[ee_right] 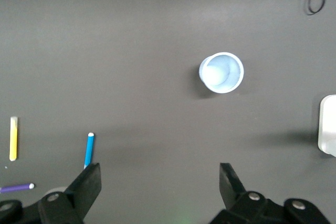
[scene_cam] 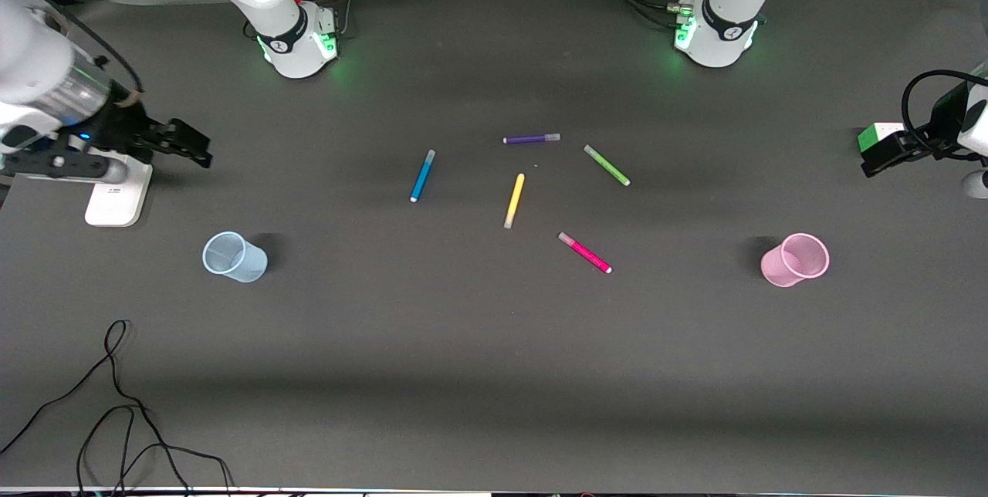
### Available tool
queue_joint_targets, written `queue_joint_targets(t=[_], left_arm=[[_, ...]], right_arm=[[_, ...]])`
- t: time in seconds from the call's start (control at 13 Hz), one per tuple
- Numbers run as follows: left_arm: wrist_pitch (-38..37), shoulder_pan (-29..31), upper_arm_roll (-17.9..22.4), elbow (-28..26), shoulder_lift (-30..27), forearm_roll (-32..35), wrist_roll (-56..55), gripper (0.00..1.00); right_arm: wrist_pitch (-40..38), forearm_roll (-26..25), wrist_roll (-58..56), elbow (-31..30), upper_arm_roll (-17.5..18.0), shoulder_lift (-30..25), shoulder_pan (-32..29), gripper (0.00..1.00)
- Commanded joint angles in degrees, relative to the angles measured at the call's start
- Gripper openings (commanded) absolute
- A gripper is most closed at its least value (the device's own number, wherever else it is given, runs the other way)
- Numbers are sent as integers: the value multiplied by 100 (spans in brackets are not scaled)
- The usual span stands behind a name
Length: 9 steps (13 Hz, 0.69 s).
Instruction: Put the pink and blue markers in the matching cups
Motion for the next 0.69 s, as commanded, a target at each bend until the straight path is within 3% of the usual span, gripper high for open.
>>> queue_joint_targets(t=[0.0,0.15,0.46,0.62], left_arm=[[-70,-40,-7,126,128,37,76,100],[-35,-49,-25,135,198,37,67,100],[175,-31,-25,118,470,46,67,100],[299,-48,-25,109,664,46,6,100]], right_arm=[[-147,332,748,52,379,403,115,100],[-104,1026,1321,-1,424,929,412,100],[264,1317,1762,-149,477,1993,1081,100],[999,1766,1841,-736,477,2179,1144,100]])
